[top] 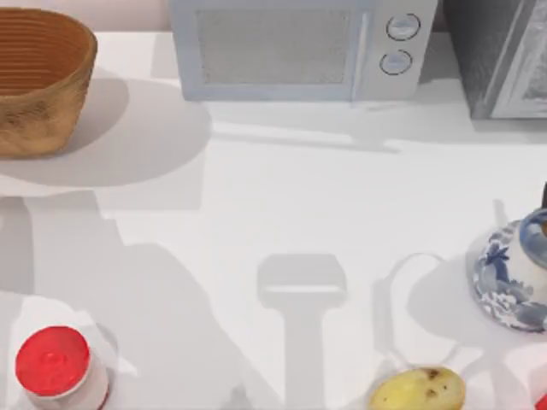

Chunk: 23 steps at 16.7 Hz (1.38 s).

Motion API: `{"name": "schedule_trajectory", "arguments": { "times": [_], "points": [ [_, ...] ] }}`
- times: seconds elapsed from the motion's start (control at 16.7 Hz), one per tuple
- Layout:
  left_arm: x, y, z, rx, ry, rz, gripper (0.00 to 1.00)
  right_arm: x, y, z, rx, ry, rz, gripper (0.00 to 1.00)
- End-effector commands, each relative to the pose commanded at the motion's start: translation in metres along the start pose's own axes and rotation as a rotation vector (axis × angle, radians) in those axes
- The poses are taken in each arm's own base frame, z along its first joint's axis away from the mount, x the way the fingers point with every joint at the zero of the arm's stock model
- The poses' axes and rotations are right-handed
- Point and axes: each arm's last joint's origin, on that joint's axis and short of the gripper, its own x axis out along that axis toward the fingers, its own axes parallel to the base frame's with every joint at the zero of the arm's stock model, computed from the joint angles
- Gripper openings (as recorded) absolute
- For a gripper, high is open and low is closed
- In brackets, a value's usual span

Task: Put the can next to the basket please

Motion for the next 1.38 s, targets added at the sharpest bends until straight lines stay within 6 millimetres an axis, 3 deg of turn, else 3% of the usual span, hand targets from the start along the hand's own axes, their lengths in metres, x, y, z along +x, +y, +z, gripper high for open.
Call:
{"name": "schedule_trajectory", "arguments": {
  "times": [0.54,1.32,1.38],
  "points": [
    [0.0080,0.0011,-0.0003,-0.004,0.000,-0.001,0.00,0.0000,0.0000,0.0000,0.000,0.000,0.000,1.00],
    [0.0080,0.0011,-0.0003,-0.004,0.000,-0.001,0.98,0.0000,0.0000,0.0000,0.000,0.000,0.000,1.00],
    [0.0080,0.0011,-0.0003,-0.004,0.000,-0.001,1.00,0.0000,0.0000,0.0000,0.000,0.000,0.000,1.00]
  ]
}}
